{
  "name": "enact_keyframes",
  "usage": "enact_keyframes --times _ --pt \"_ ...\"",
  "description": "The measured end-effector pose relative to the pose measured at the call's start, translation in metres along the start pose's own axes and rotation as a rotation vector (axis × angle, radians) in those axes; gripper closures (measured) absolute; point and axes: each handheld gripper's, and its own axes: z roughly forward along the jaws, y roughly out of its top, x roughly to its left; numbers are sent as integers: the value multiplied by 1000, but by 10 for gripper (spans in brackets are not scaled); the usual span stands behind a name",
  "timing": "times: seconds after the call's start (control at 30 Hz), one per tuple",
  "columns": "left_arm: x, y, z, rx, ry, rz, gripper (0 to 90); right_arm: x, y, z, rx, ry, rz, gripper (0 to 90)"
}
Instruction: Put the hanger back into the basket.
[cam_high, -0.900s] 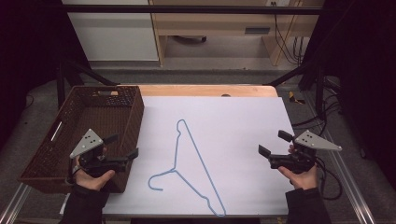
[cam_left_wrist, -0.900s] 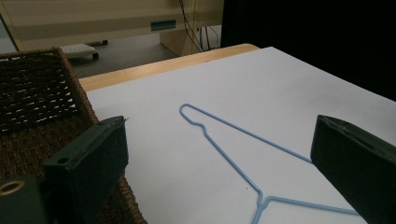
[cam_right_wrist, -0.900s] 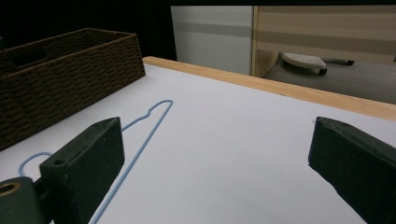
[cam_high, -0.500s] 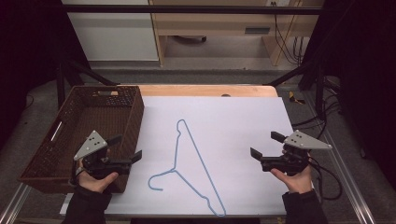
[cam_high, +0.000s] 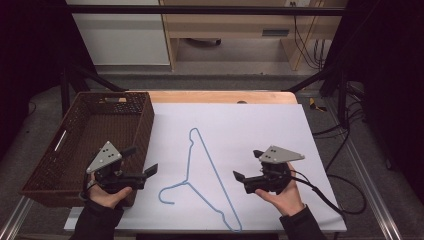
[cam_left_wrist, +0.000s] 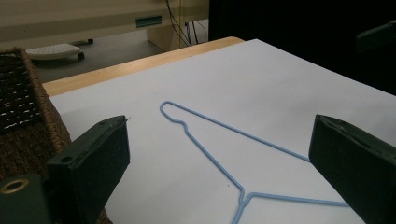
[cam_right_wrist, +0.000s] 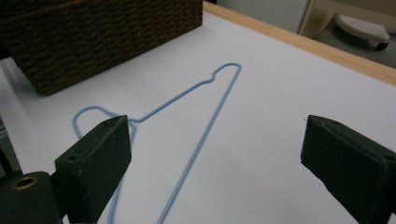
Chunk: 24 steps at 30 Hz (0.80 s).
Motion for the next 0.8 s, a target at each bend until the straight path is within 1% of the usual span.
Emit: enact_keyframes --times 0.1,0.2,0.23,0.37,0.4,0.5,0.63,0.73,0.8 --pt "-1 0 1 4 -1 -1 49 12 2 11 39 18 -26 95" --pt "-1 -1 2 7 -2 2 49 25 5 26 90 34 -40 96" --pt "-1 -1 2 7 -3 1 49 27 6 29 96 41 -48 97" --pt "-1 0 1 4 -4 -2 49 38 9 45 134 64 -53 110" --pt "-1 0 1 4 -3 -1 49 41 9 47 141 64 -53 112" --pt "-1 0 1 4 -2 0 50 49 10 58 184 67 -79 126" --pt "-3 0 1 2 -7 4 50 57 11 69 219 81 -91 156" --pt "-3 0 1 6 -5 8 50 62 11 81 257 93 -81 191" --pt "-3 0 1 5 -4 8 50 65 11 89 291 89 -83 207"
